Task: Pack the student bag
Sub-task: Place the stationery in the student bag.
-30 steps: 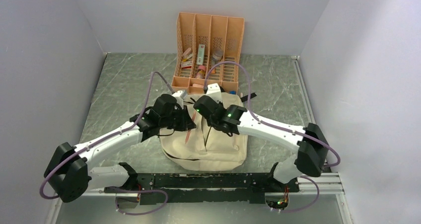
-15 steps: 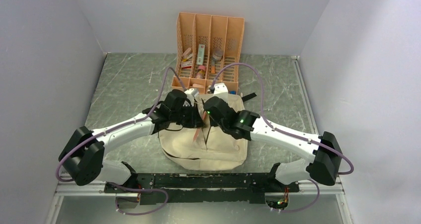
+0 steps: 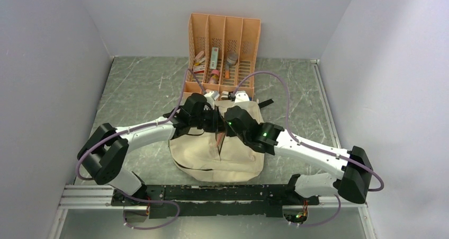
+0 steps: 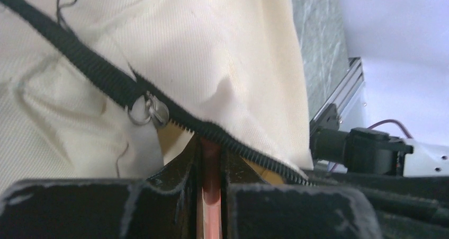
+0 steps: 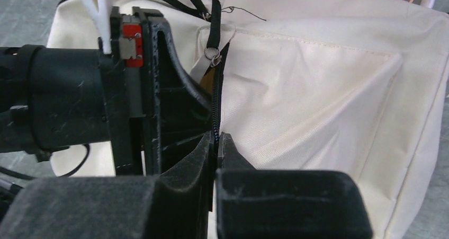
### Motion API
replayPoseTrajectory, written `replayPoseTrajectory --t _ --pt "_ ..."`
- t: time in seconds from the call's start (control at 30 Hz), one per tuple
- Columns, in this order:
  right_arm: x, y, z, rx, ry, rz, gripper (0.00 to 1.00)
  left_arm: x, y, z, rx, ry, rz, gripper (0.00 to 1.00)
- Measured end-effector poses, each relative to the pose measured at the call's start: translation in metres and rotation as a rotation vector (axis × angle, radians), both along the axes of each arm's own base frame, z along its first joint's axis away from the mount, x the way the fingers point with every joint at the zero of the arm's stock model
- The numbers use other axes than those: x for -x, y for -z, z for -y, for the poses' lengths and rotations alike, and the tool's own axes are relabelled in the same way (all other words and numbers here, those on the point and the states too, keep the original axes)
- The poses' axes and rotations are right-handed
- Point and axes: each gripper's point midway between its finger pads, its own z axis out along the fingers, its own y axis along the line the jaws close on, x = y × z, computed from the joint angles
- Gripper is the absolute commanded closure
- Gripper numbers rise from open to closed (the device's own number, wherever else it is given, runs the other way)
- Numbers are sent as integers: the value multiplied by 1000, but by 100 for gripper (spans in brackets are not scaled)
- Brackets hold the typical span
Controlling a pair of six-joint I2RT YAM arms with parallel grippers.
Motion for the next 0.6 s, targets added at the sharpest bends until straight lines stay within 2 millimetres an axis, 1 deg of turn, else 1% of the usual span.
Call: replayPoseTrajectory --t 0.03,0.17,0.23,0.3,0.37,0.47,0.53,0.6 --pt "1 0 -1 -13 0 0 100 -2 -1 2 12 -5 1 93" --pt "2 -1 -2 -50 8 -4 100 -8 -1 14 51 -16 -6 66" --pt "1 0 -1 -56 16 -6 100 -9 0 18 55 -15 -13 55" --pt "-1 -2 3 -62 33 -2 100 -10 3 18 51 -20 -23 46" --pt "-3 -3 4 -71 42 2 100 -8 4 19 52 -16 -25 43" --pt "-3 -5 6 -81 49 7 100 -7 3 20 52 -14 -23 43" --pt "-3 -5 6 -83 50 8 100 -7 3 19 50 -14 -24 46" --pt "-4 -5 5 -86 49 9 100 -7 2 18 50 -16 -23 51"
